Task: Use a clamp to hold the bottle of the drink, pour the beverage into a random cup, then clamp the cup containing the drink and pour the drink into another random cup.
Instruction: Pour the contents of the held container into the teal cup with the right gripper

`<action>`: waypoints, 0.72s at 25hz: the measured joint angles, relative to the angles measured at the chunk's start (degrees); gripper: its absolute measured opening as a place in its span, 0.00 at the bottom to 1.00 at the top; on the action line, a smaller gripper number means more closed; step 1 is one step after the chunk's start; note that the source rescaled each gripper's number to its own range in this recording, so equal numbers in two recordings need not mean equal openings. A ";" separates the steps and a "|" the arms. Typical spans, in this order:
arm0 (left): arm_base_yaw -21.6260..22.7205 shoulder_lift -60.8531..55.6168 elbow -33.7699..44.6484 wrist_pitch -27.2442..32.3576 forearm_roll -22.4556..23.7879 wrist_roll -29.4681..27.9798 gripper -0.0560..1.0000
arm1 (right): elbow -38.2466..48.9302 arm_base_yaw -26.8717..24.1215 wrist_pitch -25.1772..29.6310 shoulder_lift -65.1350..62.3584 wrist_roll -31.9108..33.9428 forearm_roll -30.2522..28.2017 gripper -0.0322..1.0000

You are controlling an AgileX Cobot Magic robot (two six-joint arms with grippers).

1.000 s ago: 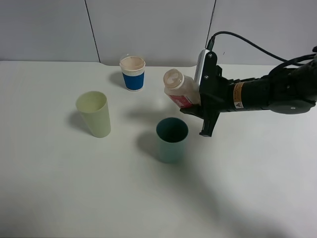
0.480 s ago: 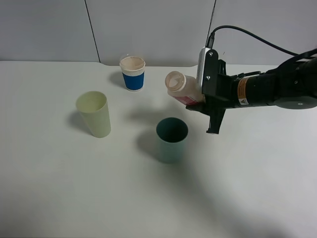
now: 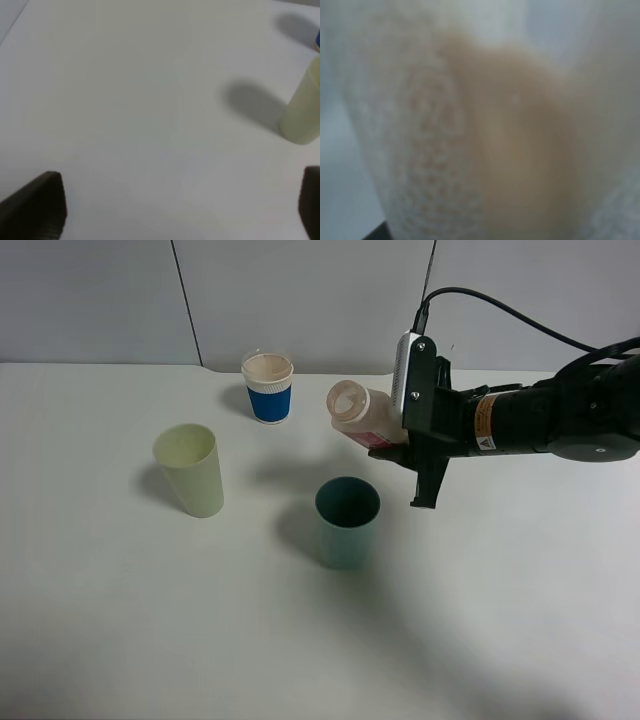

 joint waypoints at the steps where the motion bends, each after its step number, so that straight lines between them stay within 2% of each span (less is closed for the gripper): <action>1: 0.00 0.00 0.00 0.00 0.00 0.00 0.81 | 0.00 0.00 0.00 0.00 -0.18 -0.20 0.03; 7: 0.00 0.00 0.00 0.00 0.00 0.00 0.81 | 0.00 -0.52 -1.86 0.00 0.28 -4.41 0.03; 18: 0.00 0.00 0.00 0.00 0.00 0.00 0.81 | 0.05 -2.57 -1.78 -3.08 7.55 -10.89 0.03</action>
